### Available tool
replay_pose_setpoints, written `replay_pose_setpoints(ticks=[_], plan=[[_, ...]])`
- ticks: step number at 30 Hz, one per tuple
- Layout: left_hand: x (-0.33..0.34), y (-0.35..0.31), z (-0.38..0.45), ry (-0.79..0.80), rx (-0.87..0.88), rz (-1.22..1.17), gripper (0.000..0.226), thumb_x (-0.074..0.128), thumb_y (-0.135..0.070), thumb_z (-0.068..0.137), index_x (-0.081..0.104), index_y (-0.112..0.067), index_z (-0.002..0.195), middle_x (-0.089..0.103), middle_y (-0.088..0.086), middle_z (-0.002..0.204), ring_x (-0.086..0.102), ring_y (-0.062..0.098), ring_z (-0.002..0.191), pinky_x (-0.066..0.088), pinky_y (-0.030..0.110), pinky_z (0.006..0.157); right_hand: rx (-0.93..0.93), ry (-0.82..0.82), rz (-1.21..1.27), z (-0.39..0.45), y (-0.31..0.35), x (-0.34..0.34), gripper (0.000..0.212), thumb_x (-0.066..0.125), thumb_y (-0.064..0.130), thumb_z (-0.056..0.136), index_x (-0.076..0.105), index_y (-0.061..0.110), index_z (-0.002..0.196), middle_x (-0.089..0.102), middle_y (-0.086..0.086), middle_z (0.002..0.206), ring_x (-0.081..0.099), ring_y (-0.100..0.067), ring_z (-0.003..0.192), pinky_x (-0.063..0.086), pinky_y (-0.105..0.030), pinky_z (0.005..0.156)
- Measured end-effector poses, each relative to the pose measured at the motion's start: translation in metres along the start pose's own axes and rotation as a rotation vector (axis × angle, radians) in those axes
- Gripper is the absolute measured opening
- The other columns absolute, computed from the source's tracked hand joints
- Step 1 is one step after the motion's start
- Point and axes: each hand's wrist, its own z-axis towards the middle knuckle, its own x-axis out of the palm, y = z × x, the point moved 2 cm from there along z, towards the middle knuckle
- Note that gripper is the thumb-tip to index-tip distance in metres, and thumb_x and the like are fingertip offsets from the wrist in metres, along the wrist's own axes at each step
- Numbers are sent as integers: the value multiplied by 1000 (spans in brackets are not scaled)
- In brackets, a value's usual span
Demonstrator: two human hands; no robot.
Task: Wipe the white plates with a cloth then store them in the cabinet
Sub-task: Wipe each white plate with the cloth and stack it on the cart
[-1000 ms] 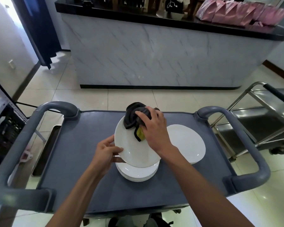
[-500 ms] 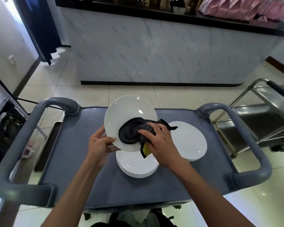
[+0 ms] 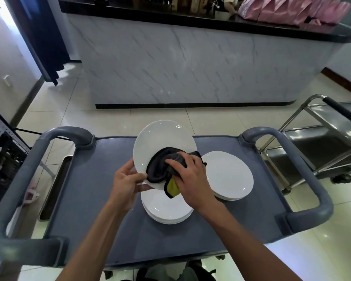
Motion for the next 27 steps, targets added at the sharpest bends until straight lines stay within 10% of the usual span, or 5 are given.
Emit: replay_pose_setpoints(ticks=[27], plan=[[-12,-1,1,-122,-15,-66,54,53,17,83,69,-17,121,75,12,98,72,33,78,61,45,62,18,-84,14,15,-5,-8,51,63,33,85,55,30,135,48,-3,137,40,-30,120,39,-44,102]])
